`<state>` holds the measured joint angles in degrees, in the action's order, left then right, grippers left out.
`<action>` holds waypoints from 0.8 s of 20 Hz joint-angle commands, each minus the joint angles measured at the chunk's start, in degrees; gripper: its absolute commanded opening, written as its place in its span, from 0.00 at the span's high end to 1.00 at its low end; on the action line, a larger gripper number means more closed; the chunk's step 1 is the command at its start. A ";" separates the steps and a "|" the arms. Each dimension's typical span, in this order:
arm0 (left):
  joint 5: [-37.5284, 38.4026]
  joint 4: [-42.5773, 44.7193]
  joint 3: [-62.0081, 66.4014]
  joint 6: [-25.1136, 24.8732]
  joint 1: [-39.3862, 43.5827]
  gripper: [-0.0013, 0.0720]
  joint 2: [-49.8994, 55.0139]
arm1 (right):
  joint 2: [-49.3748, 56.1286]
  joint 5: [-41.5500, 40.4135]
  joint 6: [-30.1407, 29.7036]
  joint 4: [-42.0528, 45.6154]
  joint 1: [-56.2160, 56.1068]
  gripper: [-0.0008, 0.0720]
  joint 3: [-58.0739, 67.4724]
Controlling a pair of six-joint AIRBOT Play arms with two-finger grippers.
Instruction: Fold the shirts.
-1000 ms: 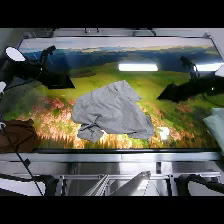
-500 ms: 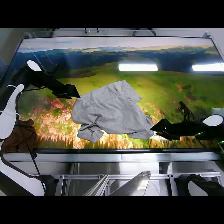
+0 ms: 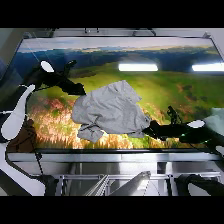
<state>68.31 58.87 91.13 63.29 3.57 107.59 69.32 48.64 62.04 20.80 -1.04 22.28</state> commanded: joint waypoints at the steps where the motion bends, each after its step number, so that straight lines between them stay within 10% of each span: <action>1: -1.70 0.00 0.07 -0.04 0.00 0.95 0.00 | 0.07 -0.85 -6.01 -5.79 -0.37 0.96 2.27; 9: 6.58 -2.10 0.02 0.46 -5.57 0.95 -4.87 | -3.37 1.46 -5.77 -3.85 7.39 0.96 11.17; 16: 10.01 -16.83 0.04 0.20 -11.56 0.95 -31.41 | -12.48 20.44 -11.52 -8.22 18.16 0.96 35.10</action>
<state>76.05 48.18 91.13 63.72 -6.35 86.46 60.75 59.83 52.64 15.05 13.89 46.96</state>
